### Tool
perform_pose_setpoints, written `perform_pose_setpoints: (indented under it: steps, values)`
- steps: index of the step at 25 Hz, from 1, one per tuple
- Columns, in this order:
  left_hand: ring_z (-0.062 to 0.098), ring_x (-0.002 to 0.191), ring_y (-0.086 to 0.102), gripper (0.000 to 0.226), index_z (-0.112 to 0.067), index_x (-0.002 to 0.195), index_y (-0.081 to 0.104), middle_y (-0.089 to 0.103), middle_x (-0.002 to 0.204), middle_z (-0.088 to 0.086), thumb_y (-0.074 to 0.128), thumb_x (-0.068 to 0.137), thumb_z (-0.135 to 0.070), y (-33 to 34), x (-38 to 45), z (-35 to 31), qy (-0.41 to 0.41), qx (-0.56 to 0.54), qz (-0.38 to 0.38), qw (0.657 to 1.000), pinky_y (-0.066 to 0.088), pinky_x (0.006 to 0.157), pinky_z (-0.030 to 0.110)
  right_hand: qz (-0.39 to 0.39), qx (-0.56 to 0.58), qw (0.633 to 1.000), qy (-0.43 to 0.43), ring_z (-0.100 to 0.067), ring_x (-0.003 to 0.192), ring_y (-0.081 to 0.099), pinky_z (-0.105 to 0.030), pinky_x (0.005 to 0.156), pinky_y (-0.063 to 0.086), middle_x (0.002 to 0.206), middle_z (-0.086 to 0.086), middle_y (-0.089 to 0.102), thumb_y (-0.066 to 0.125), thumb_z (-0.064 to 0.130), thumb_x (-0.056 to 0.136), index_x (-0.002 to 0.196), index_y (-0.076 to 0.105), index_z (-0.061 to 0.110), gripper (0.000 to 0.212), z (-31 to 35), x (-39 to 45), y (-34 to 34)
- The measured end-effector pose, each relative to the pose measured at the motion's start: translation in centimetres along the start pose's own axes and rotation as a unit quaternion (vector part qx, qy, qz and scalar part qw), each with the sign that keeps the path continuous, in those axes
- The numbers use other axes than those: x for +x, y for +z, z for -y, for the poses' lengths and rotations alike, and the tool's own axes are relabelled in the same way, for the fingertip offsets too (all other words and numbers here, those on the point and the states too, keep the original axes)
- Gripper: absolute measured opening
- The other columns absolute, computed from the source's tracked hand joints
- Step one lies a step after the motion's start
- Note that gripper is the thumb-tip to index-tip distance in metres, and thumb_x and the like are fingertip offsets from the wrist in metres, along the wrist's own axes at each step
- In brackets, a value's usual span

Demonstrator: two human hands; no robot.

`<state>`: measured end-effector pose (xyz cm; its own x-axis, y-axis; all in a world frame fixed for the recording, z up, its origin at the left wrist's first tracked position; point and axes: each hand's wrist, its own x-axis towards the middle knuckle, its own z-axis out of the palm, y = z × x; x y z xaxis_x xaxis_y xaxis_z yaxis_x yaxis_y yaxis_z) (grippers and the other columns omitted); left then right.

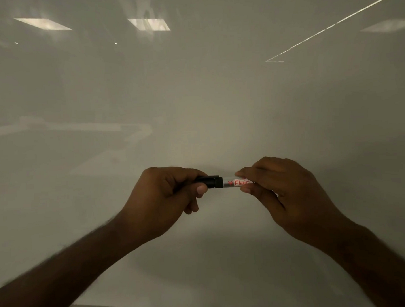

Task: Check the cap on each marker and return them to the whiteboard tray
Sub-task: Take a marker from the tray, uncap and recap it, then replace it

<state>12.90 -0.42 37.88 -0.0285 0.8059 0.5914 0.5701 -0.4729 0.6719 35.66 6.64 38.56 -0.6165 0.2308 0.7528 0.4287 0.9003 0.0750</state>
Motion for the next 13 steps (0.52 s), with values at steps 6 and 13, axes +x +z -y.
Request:
perform_pose_setpoints:
  steps: [6,13]
  values:
    - [0.007,0.044,0.058,0.021,-0.026,0.087,0.074,0.067,0.056,0.001,0.065,0.085,-0.008,0.8,-0.3,-0.2,0.013,0.007,0.0,1.0,0.047,0.052,0.015,-0.006,0.004,1.0,0.004,-0.019,0.069,0.057,-0.038,0.06,0.048,0.082,-0.001,0.065,0.05,0.027,0.092,0.106,0.067,0.015,0.026,0.0,-0.4,0.3]
    - [0.007,0.046,0.06,0.022,-0.026,0.091,0.073,0.067,0.059,-0.004,0.065,0.084,-0.006,1.6,-0.2,0.6,0.036,0.027,-0.003,0.999,0.047,0.051,0.013,-0.005,0.018,0.999,0.026,-0.017,0.065,0.054,-0.038,0.057,0.046,0.077,0.0,0.063,0.048,0.032,0.093,0.105,0.067,0.018,0.026,-0.2,-0.8,0.9]
